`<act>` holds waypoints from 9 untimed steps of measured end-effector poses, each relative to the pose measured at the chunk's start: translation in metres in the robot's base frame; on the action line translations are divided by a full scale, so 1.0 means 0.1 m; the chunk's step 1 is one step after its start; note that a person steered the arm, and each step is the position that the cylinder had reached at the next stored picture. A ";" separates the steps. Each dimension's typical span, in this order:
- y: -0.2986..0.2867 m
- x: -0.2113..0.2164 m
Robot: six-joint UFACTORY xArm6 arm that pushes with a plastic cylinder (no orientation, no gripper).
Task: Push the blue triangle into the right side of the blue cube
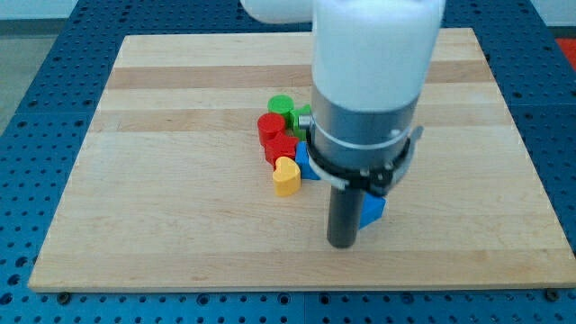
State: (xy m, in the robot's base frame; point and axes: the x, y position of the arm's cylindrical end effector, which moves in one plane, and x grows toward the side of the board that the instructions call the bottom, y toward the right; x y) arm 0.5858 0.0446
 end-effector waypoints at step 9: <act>0.14 -0.65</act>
State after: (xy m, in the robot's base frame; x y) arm 0.5209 0.0582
